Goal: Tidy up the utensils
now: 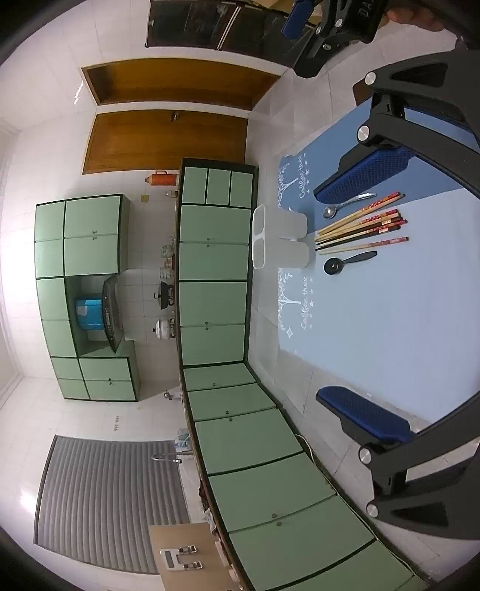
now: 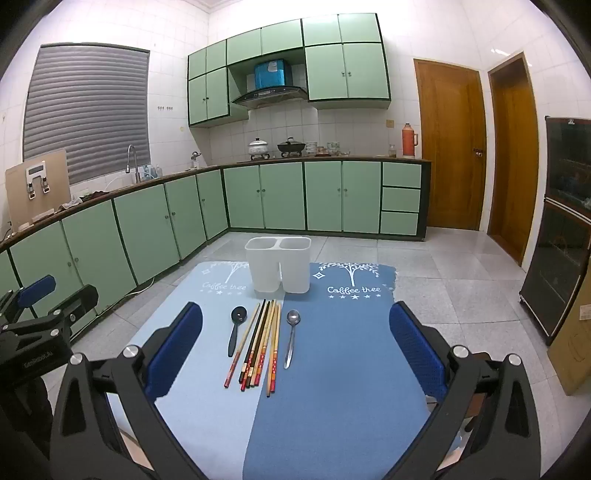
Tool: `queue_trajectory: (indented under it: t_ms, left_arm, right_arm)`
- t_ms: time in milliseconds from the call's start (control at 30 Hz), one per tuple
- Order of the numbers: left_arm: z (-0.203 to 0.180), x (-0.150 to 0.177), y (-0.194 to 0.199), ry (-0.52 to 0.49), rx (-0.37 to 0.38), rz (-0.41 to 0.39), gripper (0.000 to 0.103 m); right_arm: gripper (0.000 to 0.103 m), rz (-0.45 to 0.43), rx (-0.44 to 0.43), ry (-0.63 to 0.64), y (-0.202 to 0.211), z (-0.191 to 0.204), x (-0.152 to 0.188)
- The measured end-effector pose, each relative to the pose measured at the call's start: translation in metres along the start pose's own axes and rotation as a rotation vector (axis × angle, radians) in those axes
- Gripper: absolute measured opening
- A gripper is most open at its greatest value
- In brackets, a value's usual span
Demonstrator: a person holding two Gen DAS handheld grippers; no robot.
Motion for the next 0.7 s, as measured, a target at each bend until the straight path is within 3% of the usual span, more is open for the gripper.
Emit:
queue_trajectory:
  t_ms: [700]
  left_arm:
    - [-0.0009,-0.0004,0.0005,0.004,-0.008,-0.011,0.097]
  right_arm:
    - [0.098,0.003,0.0,-0.002,-0.0003,-0.0004,0.0009]
Point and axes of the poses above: each gripper's, at about its wrist camera, not at the fingertips, and y roughly against the way its jaws point, z to its left, x to its underside, the point moved 6 cm from there along -y, roughly the way its jaws point, and after that the axes turned 14 degrees about -z, right-handed, at the moved point
